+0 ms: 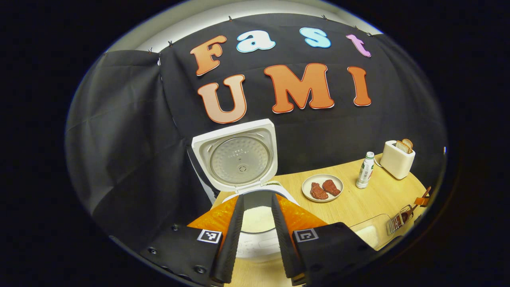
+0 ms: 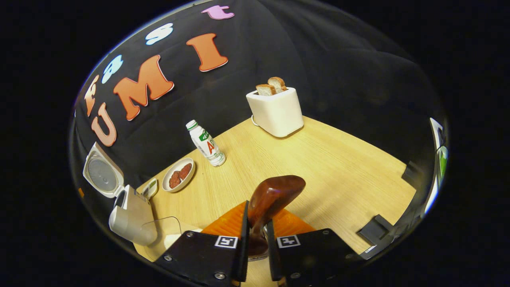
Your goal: Close the left gripper, press the button to open the rice cooker; take a wooden spoon from the chopstick holder with the right hand, scoop a spoonful of rice and pour it into the rice cooker, then put the wooden spoon back into the chopstick holder.
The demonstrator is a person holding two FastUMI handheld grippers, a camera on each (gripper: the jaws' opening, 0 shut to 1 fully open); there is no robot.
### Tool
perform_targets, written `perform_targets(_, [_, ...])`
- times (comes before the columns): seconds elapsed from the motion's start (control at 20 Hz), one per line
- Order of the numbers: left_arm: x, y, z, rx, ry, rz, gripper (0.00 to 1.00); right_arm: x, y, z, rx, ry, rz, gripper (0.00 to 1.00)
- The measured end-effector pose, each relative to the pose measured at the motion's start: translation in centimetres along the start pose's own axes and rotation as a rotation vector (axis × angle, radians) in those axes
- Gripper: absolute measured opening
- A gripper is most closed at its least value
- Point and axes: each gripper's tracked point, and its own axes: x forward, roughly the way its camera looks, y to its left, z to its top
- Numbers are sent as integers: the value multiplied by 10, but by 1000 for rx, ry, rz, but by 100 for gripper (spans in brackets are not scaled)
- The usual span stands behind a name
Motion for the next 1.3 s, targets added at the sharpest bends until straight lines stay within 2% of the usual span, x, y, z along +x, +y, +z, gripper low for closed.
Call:
perform_targets(0.05, [0,1,-2,2,3,2,47,-4,-1,-1,8,-5,-5,20])
perform_targets(0.1, [-1,1,-2,3,7,2,52,-6,0,-1,11,-7,-8,16])
perform_targets(0.15, [1,1,-3,2,12,2,47,-9,2,0,8,-13,-11,15])
perform_targets(0.2, [2,1,-5,0,15,-1,52,-10,3,2,-1,-19,-11,12])
perform_targets(0.3, [2,2,-8,-4,19,-7,52,-16,10,9,-22,-27,-3,8])
perform_targets(0.55, [4,9,-11,-11,12,-9,52,-42,33,54,-95,-134,-5,8])
perform_targets(0.65, [2,13,-13,-14,6,-15,53,-59,55,74,-134,-187,24,8])
perform_targets(0.8, [2,21,-11,-28,-18,-21,81,-79,101,89,-183,-235,98,8])
perform_targets(1.0, [-2,37,-16,-29,-30,-7,90,-83,157,62,-249,-200,198,8])
perform_targets(1.05, [-3,41,-18,-27,-30,-4,86,-80,166,51,-270,-180,211,8])
perform_targets(1.1, [-4,46,-20,-27,-31,-2,90,-78,175,40,-294,-166,223,8])
perform_targets(1.3, [-10,63,-31,-25,-24,11,90,-62,187,-4,-443,-133,214,8])
